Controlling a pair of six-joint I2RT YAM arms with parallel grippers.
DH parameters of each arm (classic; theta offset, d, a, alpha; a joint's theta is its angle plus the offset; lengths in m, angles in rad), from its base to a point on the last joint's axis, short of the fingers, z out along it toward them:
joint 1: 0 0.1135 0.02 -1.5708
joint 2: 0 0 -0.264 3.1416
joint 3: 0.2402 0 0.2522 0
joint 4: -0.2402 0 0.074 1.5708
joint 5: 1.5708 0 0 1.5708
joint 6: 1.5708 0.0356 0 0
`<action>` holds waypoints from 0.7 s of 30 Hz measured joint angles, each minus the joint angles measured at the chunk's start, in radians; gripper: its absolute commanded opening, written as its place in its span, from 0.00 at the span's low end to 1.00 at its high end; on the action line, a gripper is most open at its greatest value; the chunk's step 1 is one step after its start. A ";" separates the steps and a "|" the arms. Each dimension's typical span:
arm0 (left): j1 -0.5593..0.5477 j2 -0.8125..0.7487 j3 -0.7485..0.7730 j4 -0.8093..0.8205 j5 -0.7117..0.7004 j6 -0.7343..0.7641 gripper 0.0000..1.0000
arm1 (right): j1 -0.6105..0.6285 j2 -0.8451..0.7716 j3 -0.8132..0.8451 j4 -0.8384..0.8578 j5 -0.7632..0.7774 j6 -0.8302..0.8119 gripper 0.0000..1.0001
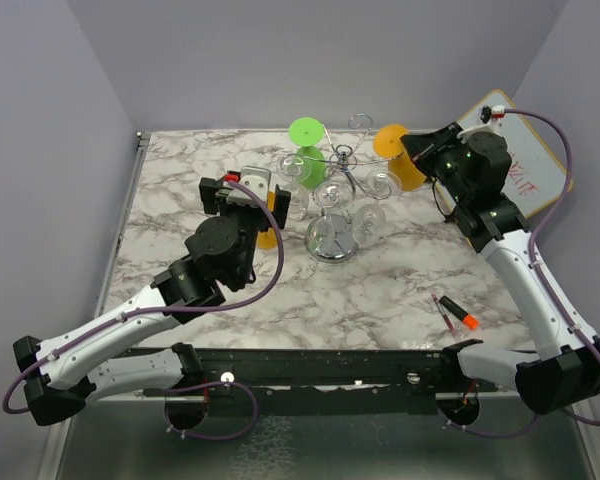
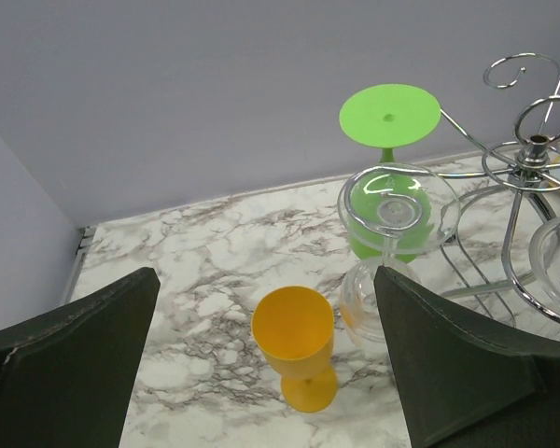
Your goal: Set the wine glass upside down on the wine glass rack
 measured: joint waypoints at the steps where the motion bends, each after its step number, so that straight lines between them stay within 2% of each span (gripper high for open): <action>1: 0.000 0.003 0.000 -0.005 0.003 0.000 0.99 | 0.000 0.003 0.000 0.003 0.000 -0.001 0.06; 11: 0.000 0.026 0.014 -0.059 0.034 -0.005 0.99 | 0.000 0.004 0.000 0.019 0.003 -0.027 0.36; 21: 0.046 0.079 0.064 -0.185 0.063 -0.095 0.99 | 0.000 -0.017 0.000 0.027 0.012 -0.063 0.44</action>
